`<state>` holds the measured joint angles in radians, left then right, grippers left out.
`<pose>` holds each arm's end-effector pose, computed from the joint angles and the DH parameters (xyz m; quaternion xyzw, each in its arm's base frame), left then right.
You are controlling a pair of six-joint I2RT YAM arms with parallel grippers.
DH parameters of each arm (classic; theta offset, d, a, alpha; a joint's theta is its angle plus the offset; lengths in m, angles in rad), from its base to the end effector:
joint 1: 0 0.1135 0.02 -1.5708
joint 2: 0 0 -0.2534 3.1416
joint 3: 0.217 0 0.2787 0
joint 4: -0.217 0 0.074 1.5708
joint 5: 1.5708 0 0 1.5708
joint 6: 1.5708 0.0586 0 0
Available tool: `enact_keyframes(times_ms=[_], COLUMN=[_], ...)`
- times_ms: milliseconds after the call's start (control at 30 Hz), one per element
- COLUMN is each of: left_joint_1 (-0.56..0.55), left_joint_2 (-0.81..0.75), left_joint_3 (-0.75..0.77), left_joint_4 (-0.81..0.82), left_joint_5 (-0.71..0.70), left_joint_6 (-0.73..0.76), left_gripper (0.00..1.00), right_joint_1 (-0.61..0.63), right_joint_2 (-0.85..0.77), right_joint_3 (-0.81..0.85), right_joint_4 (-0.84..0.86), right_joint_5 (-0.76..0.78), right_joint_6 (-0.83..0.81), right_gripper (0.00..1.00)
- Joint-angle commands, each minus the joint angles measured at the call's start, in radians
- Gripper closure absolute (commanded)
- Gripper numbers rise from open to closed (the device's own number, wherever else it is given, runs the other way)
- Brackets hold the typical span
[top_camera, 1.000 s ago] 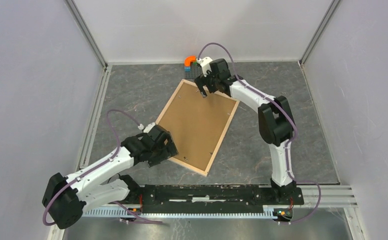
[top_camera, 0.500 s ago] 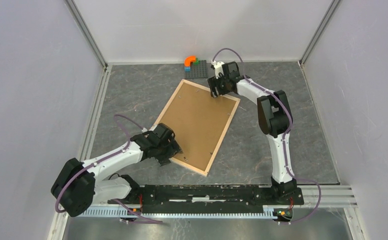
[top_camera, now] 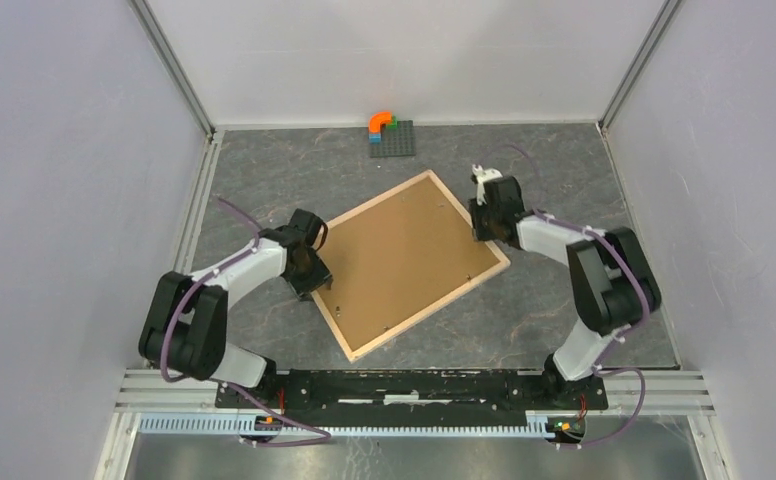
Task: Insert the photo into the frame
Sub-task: Adjust the photo frame at the center of the board.
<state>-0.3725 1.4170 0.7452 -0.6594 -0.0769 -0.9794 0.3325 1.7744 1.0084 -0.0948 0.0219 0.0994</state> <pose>0.2466 -0.0915 0.1128 -0.3008 0.9454 -0.0449 0.1170 0.3742 0.1278 0.1157 -0.1052 0.9317 0.0644 0.3417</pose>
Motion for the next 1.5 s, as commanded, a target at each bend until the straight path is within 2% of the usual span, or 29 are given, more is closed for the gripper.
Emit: enact_keyframes(times_ms=[0,33,100,200,267,300,433,500,567,633,767,867,1000,1133,1333,1467], left_joint_1=[0.038,0.047,0.07,0.118,0.151,0.153,0.151,0.149,0.149,0.15,0.15,0.15,0.151,0.151,0.152,0.152], left_joint_2=[0.119,0.147,0.217,0.365,0.438,0.447,0.389,0.365,0.333,0.321,0.352,0.36,0.346,0.347,0.346,0.348], left_joint_3=[0.138,0.179,0.263,0.432,0.528,0.536,0.442,0.411,0.369,0.354,0.396,0.401,0.402,0.403,0.405,0.405], left_joint_4=[0.129,0.115,0.081,-0.023,-0.103,-0.108,-0.04,-0.037,-0.005,0.008,-0.017,-0.022,-0.02,-0.017,-0.014,-0.014], left_joint_5=[-0.047,-0.05,-0.056,-0.103,-0.075,-0.085,-0.038,-0.029,-0.044,-0.044,-0.05,-0.041,-0.046,-0.035,-0.029,-0.026], left_joint_6=[0.14,0.158,0.204,0.299,0.364,0.384,0.403,0.409,0.41,0.412,0.438,0.444,0.444,0.443,0.441,0.438], left_gripper=[0.54,0.56,0.67,0.84,0.95,0.97,0.98,0.98,0.98,0.98,0.98,0.98,0.98,0.98,0.98,0.98], right_joint_1=[0.066,0.082,0.156,0.287,0.342,0.357,0.359,0.35,0.326,0.293,0.216,0.189,0.145,0.123,0.112,0.11], right_joint_2=[-0.189,-0.224,-0.294,-0.346,-0.374,-0.394,-0.466,-0.449,-0.389,-0.316,-0.163,-0.074,-0.03,0.008,0.059,0.077], right_joint_3=[-0.278,-0.341,-0.423,-0.448,-0.441,-0.441,-0.438,-0.391,-0.317,-0.245,-0.107,-0.022,-0.021,-0.009,0.017,0.039], right_joint_4=[0.039,0.059,0.062,-0.028,-0.096,-0.121,-0.114,-0.113,-0.125,-0.121,-0.08,-0.086,-0.01,0.023,0.034,-0.036], right_joint_5=[-0.098,-0.085,-0.03,0.112,0.175,0.194,0.252,0.278,0.282,0.303,0.241,0.3,0.243,0.261,0.28,0.314], right_joint_6=[0.24,0.273,0.307,0.319,0.314,0.311,0.276,0.255,0.255,0.272,0.228,0.174,0.142,0.135,0.161,0.23], right_gripper=[0.65,0.65,0.65,0.62,0.6,0.56,0.3,0.23,0.21,0.21,0.24,0.25,0.3,0.37,0.42,0.49])
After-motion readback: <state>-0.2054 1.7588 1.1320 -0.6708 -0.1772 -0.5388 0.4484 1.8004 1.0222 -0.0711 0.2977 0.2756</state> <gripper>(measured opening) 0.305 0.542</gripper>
